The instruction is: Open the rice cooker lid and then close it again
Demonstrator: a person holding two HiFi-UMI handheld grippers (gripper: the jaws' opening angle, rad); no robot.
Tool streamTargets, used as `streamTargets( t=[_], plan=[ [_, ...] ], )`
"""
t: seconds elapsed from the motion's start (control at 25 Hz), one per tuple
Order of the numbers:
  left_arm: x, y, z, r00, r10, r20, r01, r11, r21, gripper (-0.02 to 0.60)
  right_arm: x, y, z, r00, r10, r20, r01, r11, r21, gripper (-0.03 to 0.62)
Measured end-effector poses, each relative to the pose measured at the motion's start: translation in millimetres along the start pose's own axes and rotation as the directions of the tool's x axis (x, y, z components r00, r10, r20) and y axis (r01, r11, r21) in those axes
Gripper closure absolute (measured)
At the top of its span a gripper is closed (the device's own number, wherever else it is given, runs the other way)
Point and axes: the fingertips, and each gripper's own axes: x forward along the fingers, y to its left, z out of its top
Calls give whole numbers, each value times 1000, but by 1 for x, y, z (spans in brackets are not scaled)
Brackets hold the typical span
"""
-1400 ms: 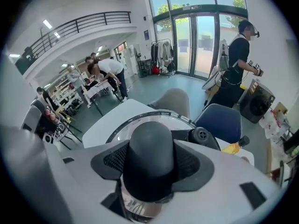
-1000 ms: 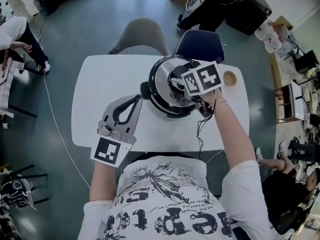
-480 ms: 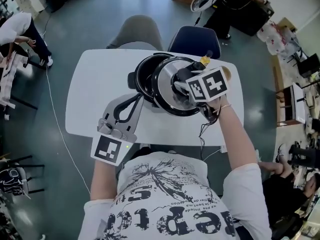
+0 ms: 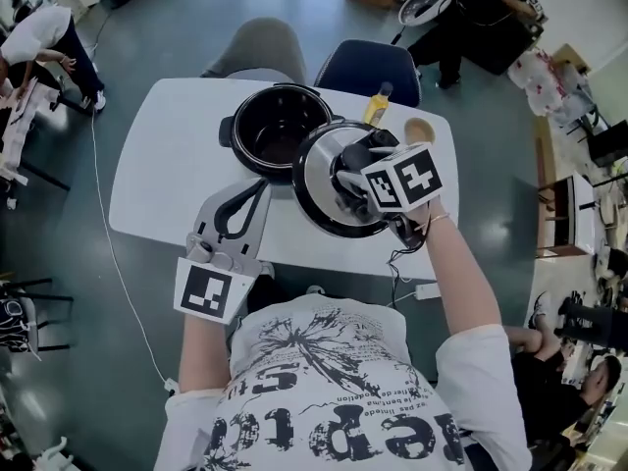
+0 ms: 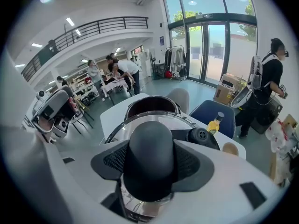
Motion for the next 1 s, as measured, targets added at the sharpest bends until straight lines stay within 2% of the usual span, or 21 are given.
streamTargets(
  t=[0.24,0.4,0.76,1.0],
  plan=[
    [0,-39,-13,1000,20,-22,-21,1000,-18,569,-4,0,-51,998,51,-37,-51,999,1,299],
    [2,-47,-16,999,30,-34,-31,999,-18,569,-2,-3,-65,996,77,-44,-76,997,11,299],
    [9,-48,-6,998,56,-25,-56,998,5,568,-9,-10,-59,996,77,-40,-78,997,-13,299],
    [18,-24,-4,999,51,-14,-51,999,12,569,-8,-13,-27,997,72,-15,-72,997,-27,299]
  ],
)
